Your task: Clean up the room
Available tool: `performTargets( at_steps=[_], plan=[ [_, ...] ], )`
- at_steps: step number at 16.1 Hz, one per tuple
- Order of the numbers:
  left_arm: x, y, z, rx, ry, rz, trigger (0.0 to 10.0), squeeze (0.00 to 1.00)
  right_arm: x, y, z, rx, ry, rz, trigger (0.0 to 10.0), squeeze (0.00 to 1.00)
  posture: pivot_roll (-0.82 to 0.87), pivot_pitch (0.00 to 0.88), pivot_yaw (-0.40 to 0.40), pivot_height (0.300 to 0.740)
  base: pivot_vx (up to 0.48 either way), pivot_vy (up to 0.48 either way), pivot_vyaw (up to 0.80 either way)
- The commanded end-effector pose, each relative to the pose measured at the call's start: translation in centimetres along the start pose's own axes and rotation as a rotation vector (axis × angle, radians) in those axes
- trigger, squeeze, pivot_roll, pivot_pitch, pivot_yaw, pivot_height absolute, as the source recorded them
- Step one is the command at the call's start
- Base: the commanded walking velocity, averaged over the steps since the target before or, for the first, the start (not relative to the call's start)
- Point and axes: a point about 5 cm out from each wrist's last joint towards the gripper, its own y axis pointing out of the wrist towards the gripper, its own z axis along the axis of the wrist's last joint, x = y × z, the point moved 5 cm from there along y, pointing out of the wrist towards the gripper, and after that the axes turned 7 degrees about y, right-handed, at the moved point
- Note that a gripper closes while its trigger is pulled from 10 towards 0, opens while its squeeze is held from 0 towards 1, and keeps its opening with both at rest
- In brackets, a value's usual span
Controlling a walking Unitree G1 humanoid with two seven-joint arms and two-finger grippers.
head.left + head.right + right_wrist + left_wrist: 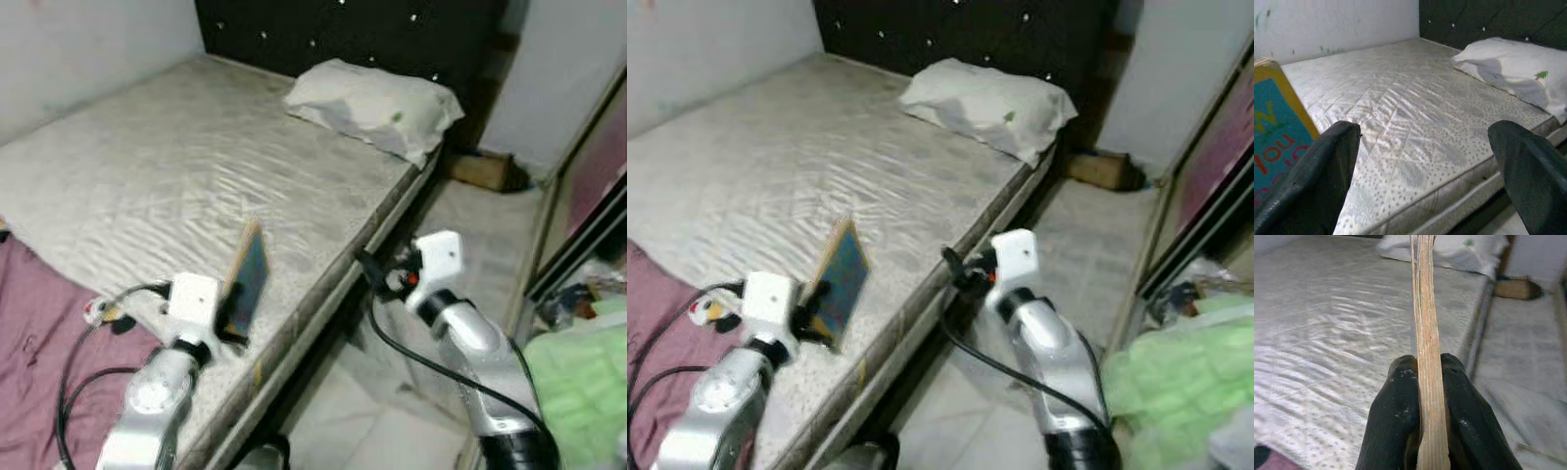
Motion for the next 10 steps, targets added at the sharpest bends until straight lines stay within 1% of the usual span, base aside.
performTargets(
  at_steps=[1, 8, 10],
  plan=[
    [-0.1, 0.1, 1.3, 0.049, -0.012, 0.014, 10.0, 0.00, 1.1, -0.1, 0.4, 0.016, -0.005, -0.049, 10.0, 0.00, -0.03, 0.003, 0.012, 0.740, 0.000, 0.000, 0.80],
    [-0.1, 0.6, 2.0, 0.080, -0.020, 0.030, 10.0, 0.00, 1.6, 0.0, 0.7, 0.043, -0.013, -0.083, 10.0, 0.00, -0.03, 0.000, 0.013, 0.740, 0.000, 0.000, 0.80],
    [-0.4, 0.7, 2.3, 0.099, -0.008, 0.057, 10.0, 0.00, 1.6, 0.0, 0.9, 0.053, -0.012, -0.084, 10.0, 0.00, -0.03, 0.000, 0.013, 0.740, 0.000, 0.000, 0.80]
  ],
)
